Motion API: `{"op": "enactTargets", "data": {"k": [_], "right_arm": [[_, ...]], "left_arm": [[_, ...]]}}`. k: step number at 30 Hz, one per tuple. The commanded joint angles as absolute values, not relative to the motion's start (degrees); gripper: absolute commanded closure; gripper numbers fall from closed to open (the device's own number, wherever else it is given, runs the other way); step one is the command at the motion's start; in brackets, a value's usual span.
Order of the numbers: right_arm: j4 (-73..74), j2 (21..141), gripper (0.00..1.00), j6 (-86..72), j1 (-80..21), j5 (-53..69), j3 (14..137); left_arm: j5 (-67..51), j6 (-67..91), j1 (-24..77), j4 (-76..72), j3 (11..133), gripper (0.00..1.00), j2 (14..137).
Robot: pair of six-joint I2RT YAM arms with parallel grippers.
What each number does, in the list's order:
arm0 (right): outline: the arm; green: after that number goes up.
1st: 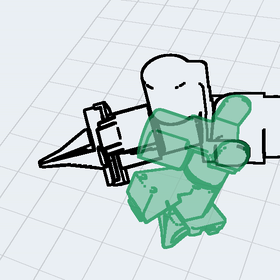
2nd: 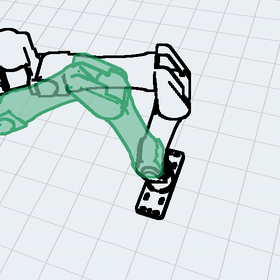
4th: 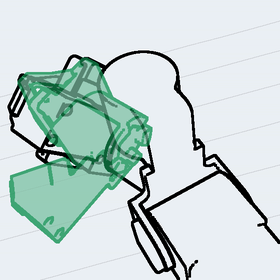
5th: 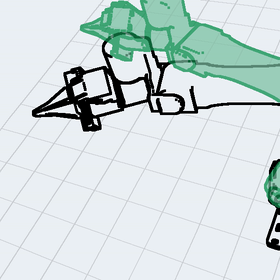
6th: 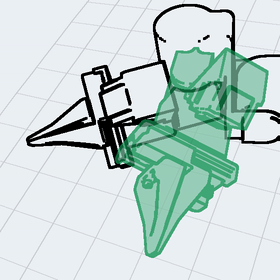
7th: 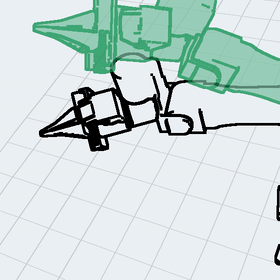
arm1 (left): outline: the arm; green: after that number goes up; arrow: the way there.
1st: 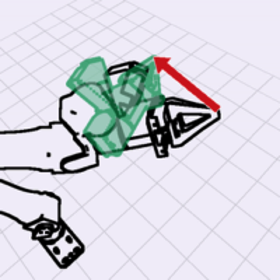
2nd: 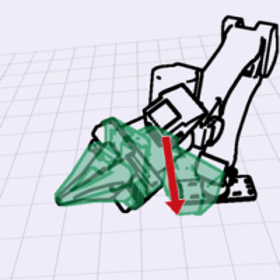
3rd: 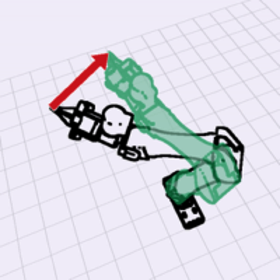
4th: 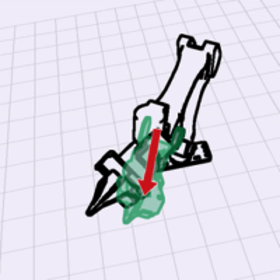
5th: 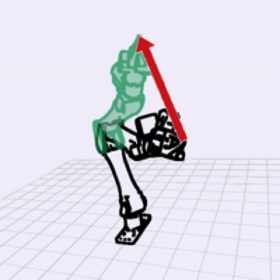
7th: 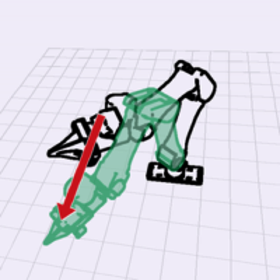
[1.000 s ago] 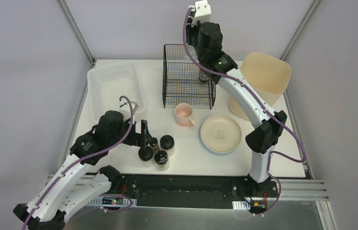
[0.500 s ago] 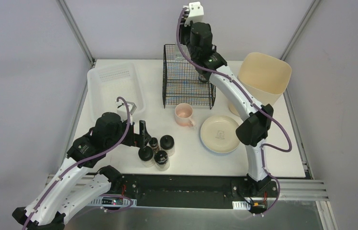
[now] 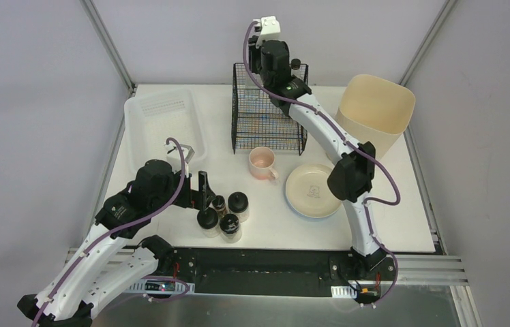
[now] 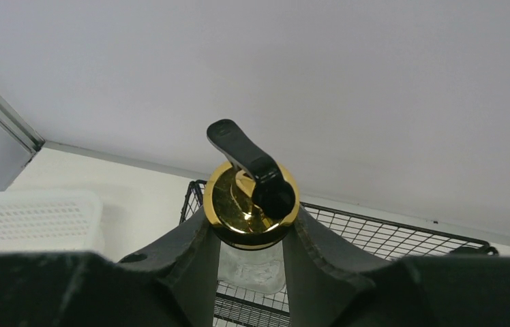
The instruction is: Clear the kitchen counter
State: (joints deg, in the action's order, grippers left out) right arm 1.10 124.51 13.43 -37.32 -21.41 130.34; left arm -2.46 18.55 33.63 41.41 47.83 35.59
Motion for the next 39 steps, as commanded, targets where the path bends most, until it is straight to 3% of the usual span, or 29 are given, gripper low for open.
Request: {"op": "enactTargets", "data": {"k": [1, 15, 20, 25, 28, 34, 39], "right_arm": [[-2.56, 126.6, 1.0, 10.77, -36.4, -21.59, 135.55], [4.83, 131.51, 0.99, 8.7, -35.0, -23.09, 137.97], [4.91, 131.28, 0.72, 7.46, -34.97, -22.94, 136.56], [4.23, 129.46, 0.38, 6.59, -35.27, -22.2, 134.53], [2.22, 126.96, 0.29, 7.45, -35.76, -22.56, 131.93], [0.52, 121.16, 0.25, 8.4, -36.72, -23.21, 126.44], [-5.37, 112.25, 0.19, 12.27, -39.22, -26.05, 114.33]], "left_arm": [[-1.68, 17.85, 33.05, 41.4, 47.83, 0.0, 35.24], [-1.59, 17.87, 33.05, 41.4, 47.84, 0.0, 35.47], [-1.57, 17.84, 33.05, 41.4, 47.81, 0.0, 35.67], [-1.41, 17.85, 33.06, 41.42, 47.74, 0.0, 35.78], [-1.32, 17.78, 33.05, 41.4, 47.75, 0.0, 35.88], [-1.18, 17.75, 33.05, 41.4, 47.7, 0.01, 36.11], [-0.69, 17.71, 33.05, 41.57, 47.72, 0.0, 35.94]]}}
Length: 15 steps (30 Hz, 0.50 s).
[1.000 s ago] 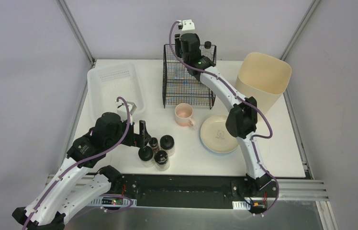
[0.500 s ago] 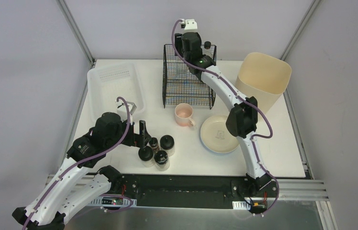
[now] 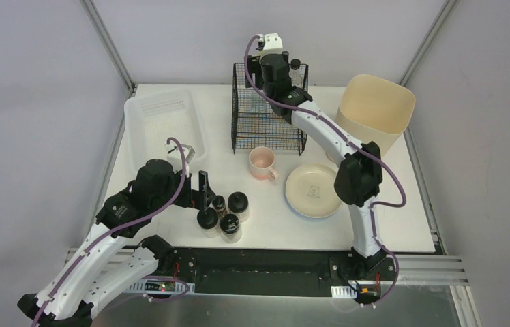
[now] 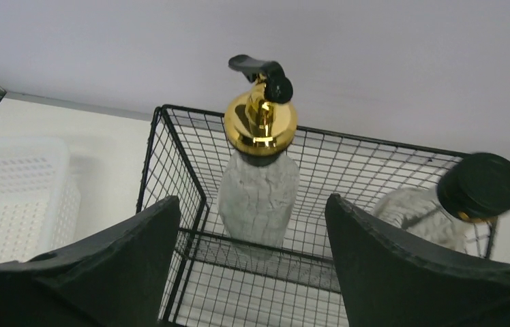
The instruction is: Clear the kitchen counter
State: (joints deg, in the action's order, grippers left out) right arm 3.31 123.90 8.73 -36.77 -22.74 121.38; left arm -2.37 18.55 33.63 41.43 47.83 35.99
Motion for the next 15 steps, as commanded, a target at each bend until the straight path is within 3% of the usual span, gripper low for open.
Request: {"op": "enactTargets", "data": {"k": [1, 7, 15], "right_arm": [[-6.19, 110.38, 0.18, 12.96, -39.91, -26.38, 112.1], [-4.86, 97.71, 0.17, 12.26, -43.38, -26.78, 98.74], [7.42, 83.37, 0.15, 7.63, -49.51, -20.72, 83.24]], "left_arm": [[-0.56, 17.68, 33.05, 41.59, 47.8, 0.0, 35.95], [-0.31, 17.67, 33.05, 41.83, 47.82, 0.0, 35.96], [3.46, 17.93, 33.05, 42.23, 47.84, 0.0, 34.68]]}}
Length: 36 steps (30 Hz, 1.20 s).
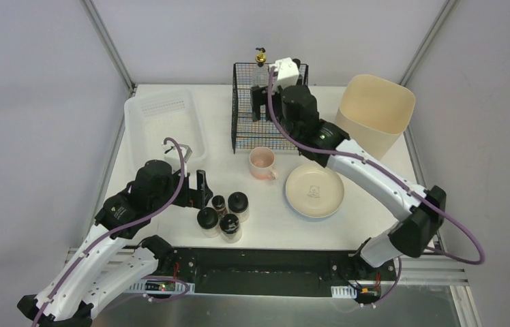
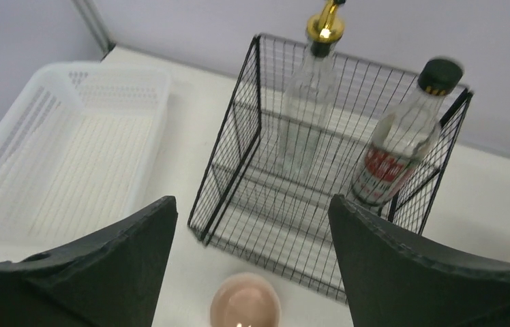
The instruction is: Clear the kitchen counter
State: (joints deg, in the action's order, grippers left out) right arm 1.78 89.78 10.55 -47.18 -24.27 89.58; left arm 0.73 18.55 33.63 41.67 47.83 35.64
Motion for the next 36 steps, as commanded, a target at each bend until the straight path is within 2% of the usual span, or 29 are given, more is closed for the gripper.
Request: {"op": "enactTargets", "data": {"k": [1, 7, 14, 22, 36], "right_arm": [[8.53, 81.48, 0.14, 6.55, -50.11, -19.09, 81.1], [12.92, 73.65, 0.13, 0.66, -55.73, -17.17, 70.76], [15.9, 72.98, 0.13, -4.51, -66.17, -22.59, 66.58], [16.08, 78.46, 0.13, -11.84, -71.02, -21.78, 66.55], [15.05, 90.34, 0.12, -18.71, -72.5, -27.79, 68.86]], "left_arm": [[3.73, 17.93, 33.05, 42.27, 47.87, 0.0, 34.65], [6.46, 18.11, 33.05, 42.86, 48.08, 0.0, 34.56], [9.59, 18.71, 33.04, 43.55, 48.19, 0.0, 34.39], [10.75, 19.42, 33.05, 43.65, 48.13, 0.0, 34.09], [11.52, 19.53, 33.05, 44.05, 48.21, 0.0, 33.83]]}}
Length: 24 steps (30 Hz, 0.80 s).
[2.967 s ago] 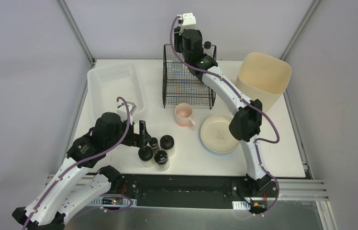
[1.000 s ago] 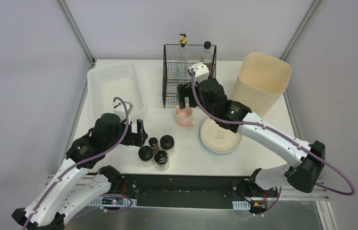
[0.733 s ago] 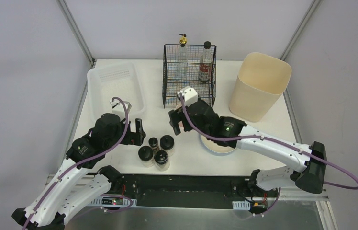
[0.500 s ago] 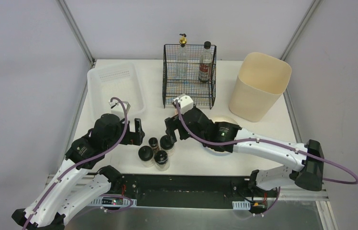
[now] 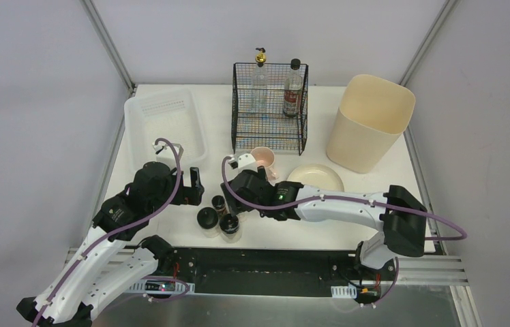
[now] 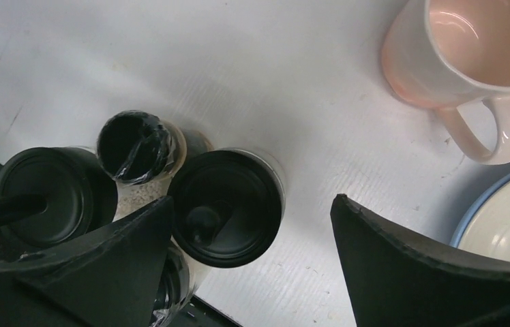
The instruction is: Clear the kitchen counter
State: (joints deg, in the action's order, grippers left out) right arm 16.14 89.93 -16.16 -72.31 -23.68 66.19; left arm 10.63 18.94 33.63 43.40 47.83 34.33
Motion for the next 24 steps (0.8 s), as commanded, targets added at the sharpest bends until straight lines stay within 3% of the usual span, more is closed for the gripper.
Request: {"op": "enactTargets", "data": {"k": [1, 24], "right_arm": [[15.03, 90.69, 0.12, -18.61, -72.5, -27.93, 68.92], [16.96, 94.43, 0.19, -19.92, -72.83, -25.11, 69.2]], "left_arm": [[11.45, 19.51, 33.05, 44.04, 48.21, 0.0, 33.84], [11.23, 19.51, 33.05, 44.12, 48.14, 0.0, 33.84]]}}
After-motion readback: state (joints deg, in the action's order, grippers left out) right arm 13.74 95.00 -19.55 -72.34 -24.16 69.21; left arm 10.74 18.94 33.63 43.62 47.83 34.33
